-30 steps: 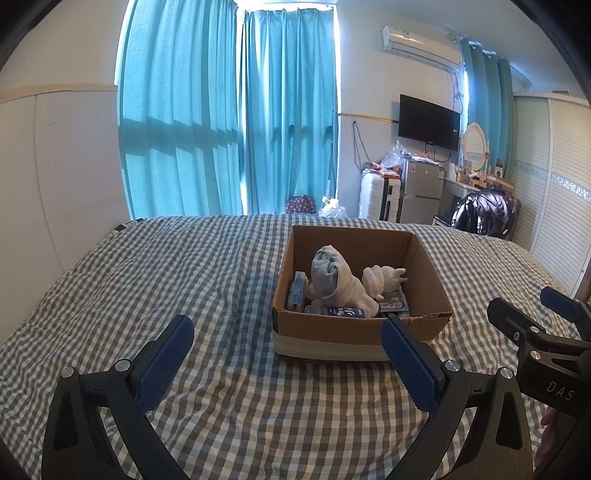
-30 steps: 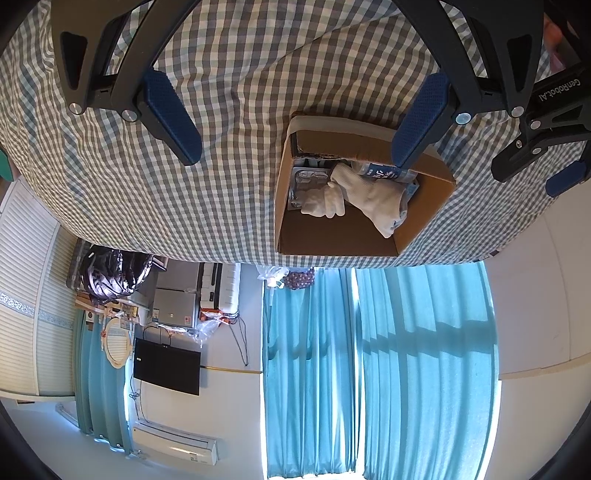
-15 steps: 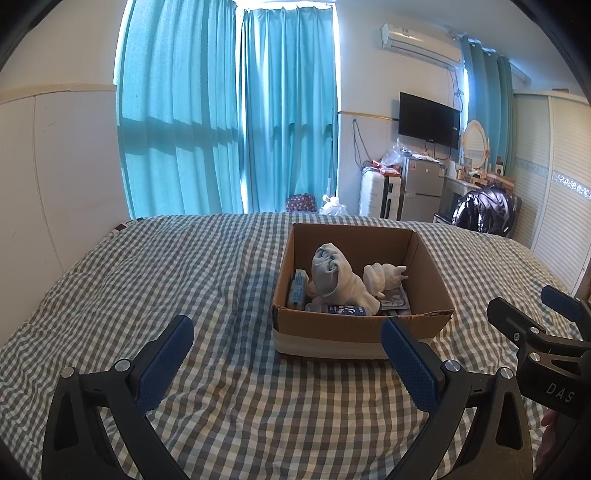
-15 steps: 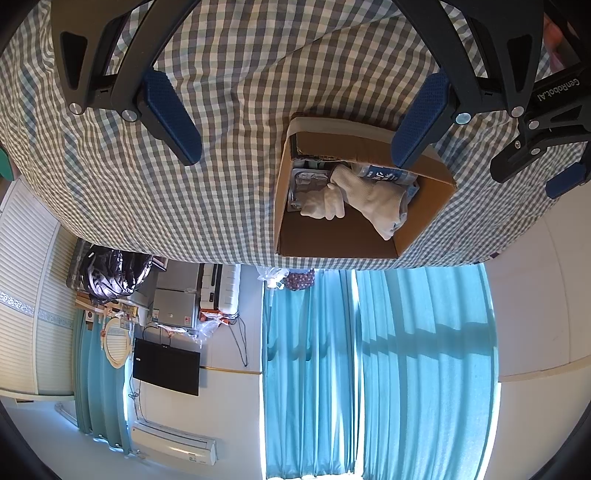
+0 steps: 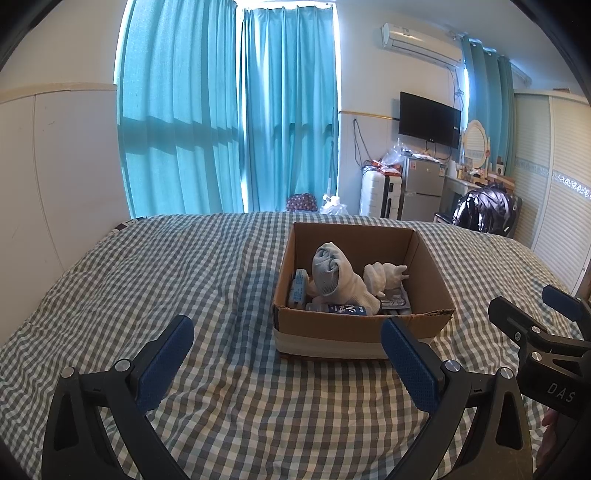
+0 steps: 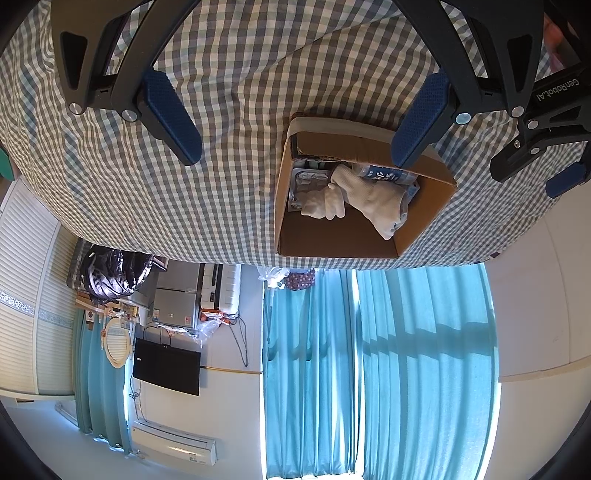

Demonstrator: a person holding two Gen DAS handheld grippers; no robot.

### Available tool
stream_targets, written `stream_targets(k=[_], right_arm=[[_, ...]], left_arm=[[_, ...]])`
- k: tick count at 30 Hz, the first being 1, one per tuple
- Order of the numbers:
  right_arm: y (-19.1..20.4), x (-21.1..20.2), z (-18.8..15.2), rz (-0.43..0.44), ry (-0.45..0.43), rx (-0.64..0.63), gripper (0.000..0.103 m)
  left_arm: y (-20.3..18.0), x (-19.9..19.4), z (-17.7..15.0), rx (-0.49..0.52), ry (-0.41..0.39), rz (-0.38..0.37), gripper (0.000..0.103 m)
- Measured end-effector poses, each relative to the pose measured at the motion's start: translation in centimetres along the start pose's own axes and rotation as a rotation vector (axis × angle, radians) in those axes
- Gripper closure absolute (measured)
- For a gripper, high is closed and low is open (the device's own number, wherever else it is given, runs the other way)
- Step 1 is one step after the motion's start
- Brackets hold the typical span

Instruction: Organize objects

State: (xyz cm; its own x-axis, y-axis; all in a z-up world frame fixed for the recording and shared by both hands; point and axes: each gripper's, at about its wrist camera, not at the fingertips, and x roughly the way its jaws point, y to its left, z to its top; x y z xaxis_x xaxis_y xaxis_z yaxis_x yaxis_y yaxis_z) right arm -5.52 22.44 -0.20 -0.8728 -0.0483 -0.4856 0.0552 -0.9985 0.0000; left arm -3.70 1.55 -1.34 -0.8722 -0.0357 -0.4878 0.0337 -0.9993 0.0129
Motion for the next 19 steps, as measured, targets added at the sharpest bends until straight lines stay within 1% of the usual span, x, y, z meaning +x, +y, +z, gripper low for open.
stream_targets(k=[19], right_arm=[[-0.01,0.09,-0.29,-0.003,0.004,0.0,0.0]], left_arm=[[0.09,-0.02,0.13,-0.006,0.008,0.0,0.0]])
